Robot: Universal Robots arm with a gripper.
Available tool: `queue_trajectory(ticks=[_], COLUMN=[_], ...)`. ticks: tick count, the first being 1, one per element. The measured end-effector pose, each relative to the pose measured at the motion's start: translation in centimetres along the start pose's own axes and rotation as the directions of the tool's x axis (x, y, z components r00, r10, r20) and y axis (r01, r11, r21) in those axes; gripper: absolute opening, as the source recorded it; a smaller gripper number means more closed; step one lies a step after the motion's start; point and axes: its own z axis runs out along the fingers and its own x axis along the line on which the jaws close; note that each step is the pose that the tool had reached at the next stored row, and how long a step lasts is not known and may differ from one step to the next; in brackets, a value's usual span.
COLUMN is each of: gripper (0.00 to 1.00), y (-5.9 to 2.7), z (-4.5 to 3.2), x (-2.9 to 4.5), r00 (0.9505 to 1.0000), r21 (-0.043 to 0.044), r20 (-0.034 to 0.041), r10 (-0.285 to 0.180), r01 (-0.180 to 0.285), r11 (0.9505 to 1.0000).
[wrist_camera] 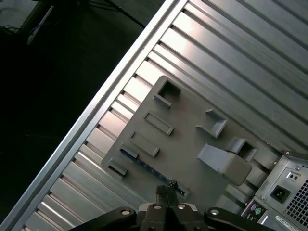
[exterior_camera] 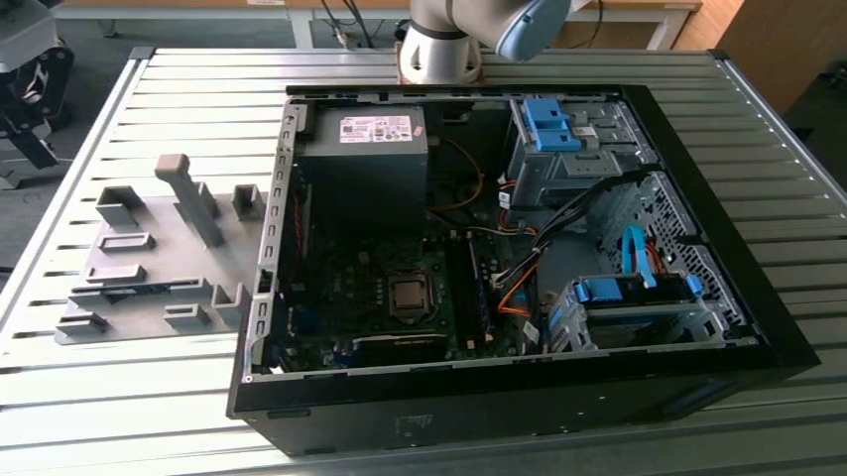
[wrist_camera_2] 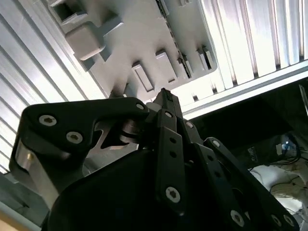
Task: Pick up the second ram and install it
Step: 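Pick up the second ram and move it above second insertion slot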
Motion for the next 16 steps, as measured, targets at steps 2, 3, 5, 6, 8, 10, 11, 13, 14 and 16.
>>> queue_trajectory(ticks=[2, 3, 5, 6, 8, 10, 11, 13, 14, 16], gripper=[0.11, 0.11, 0.11, 0.11, 0.11, 0.11, 0.11, 0.11, 0.11, 0.11], y=[0.0, 0.0, 0.0, 0.0, 0.0, 0.0, 0.0, 0.0, 0.0, -0.01], z=[0.01, 0.01, 0.03, 0.05, 0.07, 0.09, 0.11, 0.14, 0.16, 0.19], x=[0.0, 0.0, 0.0, 0.0, 0.0, 0.0, 0.0, 0.0, 0.0, 0.0], r00=[0.9994, 0.9986, 0.9915, 0.9853, 0.9785, 0.9702, 0.9657, 0.9557, 0.9502, 0.9379], r21=[0.0007, 0.001, 0.002, 0.0025, 0.0028, 0.0028, 0.0028, 0.0028, 0.0028, 0.0028], r20=[-0.0017, -0.0025, -0.0059, -0.0079, -0.0094, -0.011, -0.0117, -0.0132, -0.014, -0.0155], r10=[-0.036, -0.053, -0.13, -0.171, -0.206, -0.242, -0.26, -0.294, -0.311, -0.347], r01=[0.036, 0.053, 0.13, 0.171, 0.206, 0.242, 0.26, 0.294, 0.311, 0.347], r11=[0.9994, 0.9986, 0.9916, 0.9853, 0.9785, 0.9702, 0.9657, 0.9558, 0.9503, 0.938])
